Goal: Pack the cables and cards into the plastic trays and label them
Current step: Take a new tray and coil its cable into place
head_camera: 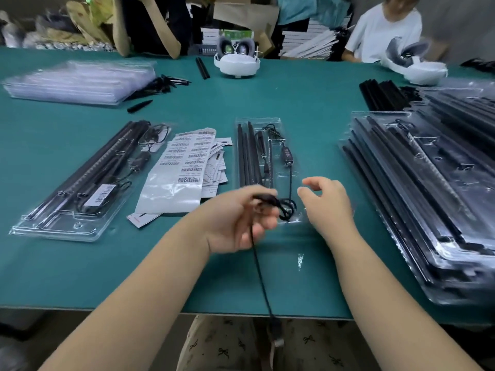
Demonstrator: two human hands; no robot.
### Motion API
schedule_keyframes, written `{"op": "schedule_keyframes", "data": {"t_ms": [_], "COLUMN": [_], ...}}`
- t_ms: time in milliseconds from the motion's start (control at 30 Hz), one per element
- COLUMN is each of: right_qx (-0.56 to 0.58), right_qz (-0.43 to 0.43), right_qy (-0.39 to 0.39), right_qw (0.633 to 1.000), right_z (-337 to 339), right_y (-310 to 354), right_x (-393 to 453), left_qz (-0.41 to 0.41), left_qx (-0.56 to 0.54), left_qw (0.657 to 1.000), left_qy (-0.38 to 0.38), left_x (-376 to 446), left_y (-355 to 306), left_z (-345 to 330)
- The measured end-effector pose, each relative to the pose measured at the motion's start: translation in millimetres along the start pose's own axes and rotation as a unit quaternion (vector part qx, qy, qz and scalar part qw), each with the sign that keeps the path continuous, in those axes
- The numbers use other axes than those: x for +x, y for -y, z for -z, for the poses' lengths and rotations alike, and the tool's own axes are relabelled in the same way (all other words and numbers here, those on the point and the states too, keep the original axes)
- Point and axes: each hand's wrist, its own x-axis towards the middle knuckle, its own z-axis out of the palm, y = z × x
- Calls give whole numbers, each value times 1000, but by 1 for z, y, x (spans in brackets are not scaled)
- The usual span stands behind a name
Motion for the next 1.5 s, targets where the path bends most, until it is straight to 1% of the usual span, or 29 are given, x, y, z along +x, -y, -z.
{"op": "schedule_keyframes", "data": {"t_ms": [33, 67, 100, 133, 167, 200, 233, 267, 300, 333, 367, 400, 433, 467, 500, 533, 600, 667, 767, 833, 1000, 1100, 1200, 1233, 1300, 1367, 1433, 1500], "right_qx": [0, -10, -23, -25, -10, 31, 97, 168, 207, 200, 152, 97, 68, 74, 103, 133, 152, 145, 147, 133, 130, 160, 179, 197, 264, 333, 385, 425], "right_qz": [3, 13, 34, 61, 88, 116, 145, 166, 172, 172, 174, 171, 159, 138, 113, 89, 50, 18, -19, -17, -2, 29, 39, 32, 28, 40, 29, 13], "right_qy": [4, 4, -6, -26, -43, -42, -11, 47, 106, 147, 159, 151, 139, 131, 127, 126, 129, 160, 229, 250, 212, 175, 160, 159, 170, 186, 190, 184], "right_qw": [1000, 1000, 999, 997, 995, 992, 985, 971, 957, 953, 960, 969, 975, 979, 980, 979, 979, 976, 962, 959, 968, 971, 970, 967, 949, 924, 903, 886], "right_z": [0, -1, -2, -2, -1, 1, 3, 5, 5, 4, 1, -2, -4, -5, -4, -2, 1, 4, 13, 15, 6, 2, 1, 3, 7, 9, 10, 8], "right_y": [0, 1, 2, 3, 7, 10, 14, 17, 19, 20, 20, 18, 17, 17, 17, 16, 18, 26, 39, 40, 32, 28, 25, 25, 24, 24, 24, 24], "right_x": [-1, -3, -5, -8, -13, -16, -19, -23, -25, -25, -24, -22, -20, -19, -18, -16, -11, -2, 11, 13, 12, 9, 6, 7, 8, 9, 8, 8], "left_qz": [16, 23, 22, 12, -6, -30, -57, -80, -99, -120, -148, -178, -206, -231, -246, -254, -251, -243, -234, -236, -264, -265, -259, -259, -271, -289, -301, -317], "left_qx": [-130, -230, -295, -331, -345, -332, -289, -224, -145, -59, 30, 119, 188, 227, 236, 218, 149, 83, 17, -2, 18, 38, 73, 89, 112, 97, 88, 104], "left_qw": [991, 973, 955, 943, 937, 940, 953, 969, 983, 991, 988, 973, 950, 931, 921, 921, 936, 950, 961, 963, 958, 962, 963, 962, 956, 950, 945, 935], "left_qy": [6, 18, 30, 44, 58, 69, 73, 67, 47, 11, -36, -90, -139, -170, -188, -197, -199, -178, -148, -127, -114, -58, -6, -7, -27, -64, -90, -116], "left_x": [3, 7, 12, 15, 18, 18, 18, 17, 16, 17, 19, 23, 27, 32, 38, 43, 51, 56, 59, 61, 67, 67, 63, 61, 60, 60, 60, 59], "left_y": [-1, 0, 1, 2, 1, -2, -6, -12, -18, -23, -28, -32, -35, -37, -37, -37, -33, -30, -27, -23, -19, -20, -21, -21, -19, -17, -15, -12], "left_z": [0, 1, 1, 2, 3, 5, 6, 7, 6, 6, 5, 5, 4, 3, 3, 4, 7, 10, 13, 15, 23, 32, 42, 43, 40, 36, 31, 25]}}
